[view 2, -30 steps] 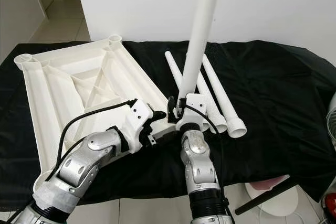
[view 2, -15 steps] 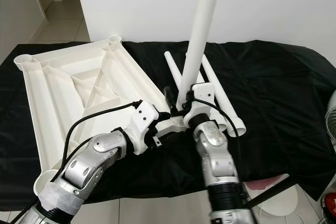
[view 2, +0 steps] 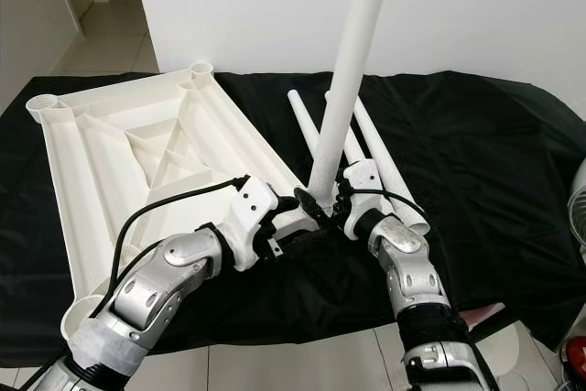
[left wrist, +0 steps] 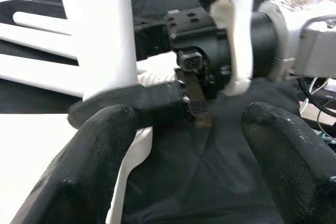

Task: Building children table

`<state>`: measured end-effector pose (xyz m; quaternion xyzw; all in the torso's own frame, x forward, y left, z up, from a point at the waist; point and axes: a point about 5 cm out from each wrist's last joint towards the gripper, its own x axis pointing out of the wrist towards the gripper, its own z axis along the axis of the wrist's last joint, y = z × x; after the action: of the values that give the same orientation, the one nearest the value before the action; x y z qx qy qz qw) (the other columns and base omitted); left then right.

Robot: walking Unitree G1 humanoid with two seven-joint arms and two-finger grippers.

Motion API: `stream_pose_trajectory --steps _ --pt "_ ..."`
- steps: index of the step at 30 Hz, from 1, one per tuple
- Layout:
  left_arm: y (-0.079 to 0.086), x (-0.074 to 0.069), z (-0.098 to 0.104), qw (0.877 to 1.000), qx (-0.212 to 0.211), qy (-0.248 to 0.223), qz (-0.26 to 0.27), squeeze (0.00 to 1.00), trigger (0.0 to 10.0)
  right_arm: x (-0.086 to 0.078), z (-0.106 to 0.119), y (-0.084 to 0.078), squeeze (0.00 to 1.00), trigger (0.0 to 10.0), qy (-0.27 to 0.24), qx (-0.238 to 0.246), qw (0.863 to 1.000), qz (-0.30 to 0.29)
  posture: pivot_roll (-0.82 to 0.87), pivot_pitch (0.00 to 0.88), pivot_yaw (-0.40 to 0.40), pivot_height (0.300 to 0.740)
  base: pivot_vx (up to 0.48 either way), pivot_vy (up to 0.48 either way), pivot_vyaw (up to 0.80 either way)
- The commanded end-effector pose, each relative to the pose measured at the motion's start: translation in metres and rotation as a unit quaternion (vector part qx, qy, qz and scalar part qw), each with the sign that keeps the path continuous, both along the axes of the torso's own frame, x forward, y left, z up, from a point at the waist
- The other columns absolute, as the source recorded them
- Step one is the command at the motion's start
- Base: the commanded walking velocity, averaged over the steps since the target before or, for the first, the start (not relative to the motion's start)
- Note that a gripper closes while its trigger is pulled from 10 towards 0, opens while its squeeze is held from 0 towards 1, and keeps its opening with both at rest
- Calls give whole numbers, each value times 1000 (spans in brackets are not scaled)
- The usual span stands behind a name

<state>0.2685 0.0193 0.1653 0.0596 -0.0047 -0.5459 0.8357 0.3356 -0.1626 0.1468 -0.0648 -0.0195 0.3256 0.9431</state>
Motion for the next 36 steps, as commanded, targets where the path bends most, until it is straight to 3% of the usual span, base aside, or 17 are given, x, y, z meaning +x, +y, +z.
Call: stream_pose_trajectory --steps 1,10,11,12,13,15,28,29,31,32,36 --pt "-2 -3 -2 1000 5 4 -4 0 10000 3 2 -3 0 10000 -2 -8 1000 10 17 48 -25 740 0 0 0" --pt "-2 -3 -2 1000 5 7 -4 0 10000 13 5 -3 0 10000 -7 -19 999 32 21 50 -25 740 0 0 0" --pt "-2 -4 -3 1000 6 9 -4 0 10000 15 5 -3 0 6314 -8 -25 999 37 21 50 -25 740 0 0 0" --pt "-2 -4 -3 1000 6 11 -4 0 10000 16 5 -2 0 6314 -9 -30 999 39 21 50 -25 740 0 0 0" --pt "-1 -4 -3 1000 7 11 -3 0 10000 17 3 -2 0 549 -7 -35 998 42 29 48 -27 740 0 0 0" --pt "0 -3 -3 1000 8 8 0 0 10000 18 1 -3 0 0 -5 -41 998 41 32 48 -29 740 0 0 0" --pt "0 -2 -1 1000 7 4 4 0 10000 15 -14 -2 0 0 20 -60 997 48 32 47 -33 740 0 0 0" --pt "0 -2 -1 1000 7 4 4 0 10000 15 -16 0 0 2118 22 -52 997 44 32 47 -33 740 0 0 0" --pt "0 -2 -1 1000 7 4 4 0 10000 14 -16 1 0 2118 23 -45 998 42 32 47 -33 740 0 0 0" --pt "0 -2 -1 1000 7 4 4 0 10000 15 -17 3 0 10000 24 -41 999 25 30 47 -37 740 0 0 0" --pt "0 -3 -1 1000 7 4 4 0 10000 18 -19 5 0 10000 25 -34 999 -11 30 46 -39 740 0 0 0"
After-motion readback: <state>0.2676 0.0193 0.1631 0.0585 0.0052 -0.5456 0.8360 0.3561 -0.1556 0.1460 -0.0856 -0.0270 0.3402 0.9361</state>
